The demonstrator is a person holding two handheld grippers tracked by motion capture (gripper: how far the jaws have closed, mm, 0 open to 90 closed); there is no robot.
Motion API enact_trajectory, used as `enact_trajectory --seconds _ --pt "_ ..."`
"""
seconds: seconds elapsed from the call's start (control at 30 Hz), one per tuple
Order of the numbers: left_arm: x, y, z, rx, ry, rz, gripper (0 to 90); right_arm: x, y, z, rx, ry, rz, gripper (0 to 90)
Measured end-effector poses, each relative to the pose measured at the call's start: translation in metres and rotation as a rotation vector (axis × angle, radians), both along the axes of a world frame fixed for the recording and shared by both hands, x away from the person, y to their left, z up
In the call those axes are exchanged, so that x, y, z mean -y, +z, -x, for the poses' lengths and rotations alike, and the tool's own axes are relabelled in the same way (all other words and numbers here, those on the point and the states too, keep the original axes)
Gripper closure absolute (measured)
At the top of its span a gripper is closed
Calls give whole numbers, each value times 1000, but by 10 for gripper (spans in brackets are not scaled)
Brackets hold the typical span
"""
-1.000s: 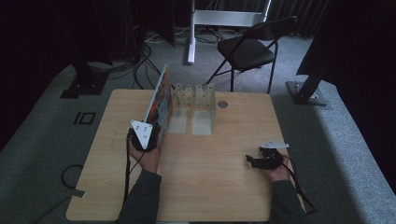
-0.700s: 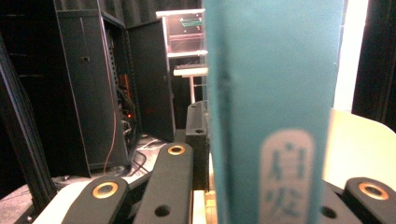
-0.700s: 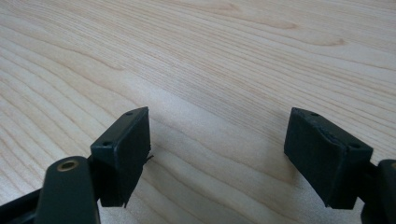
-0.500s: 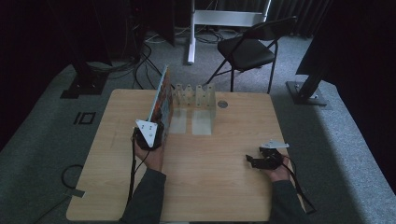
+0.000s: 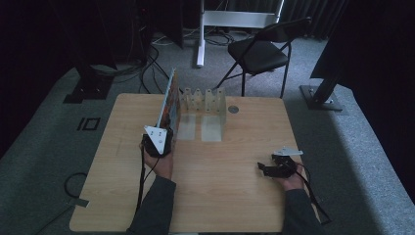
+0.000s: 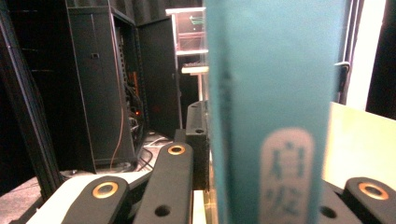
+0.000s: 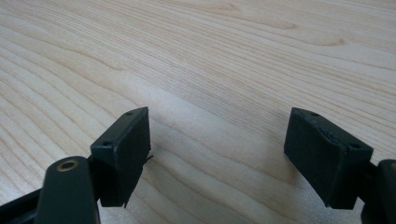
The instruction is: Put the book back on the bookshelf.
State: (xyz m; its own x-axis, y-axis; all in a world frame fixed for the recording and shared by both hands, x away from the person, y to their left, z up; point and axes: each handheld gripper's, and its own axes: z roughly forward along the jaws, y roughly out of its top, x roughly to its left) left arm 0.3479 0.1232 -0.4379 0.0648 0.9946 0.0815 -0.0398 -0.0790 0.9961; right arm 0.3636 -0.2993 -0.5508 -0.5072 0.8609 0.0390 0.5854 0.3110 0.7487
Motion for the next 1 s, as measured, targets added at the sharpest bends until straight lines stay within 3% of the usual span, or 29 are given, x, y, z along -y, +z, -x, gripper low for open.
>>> enact_trajectory --seconds 1.0 --pt "3 -2 -5 7 8 -7 797 0 0 0 0 2 1 222"
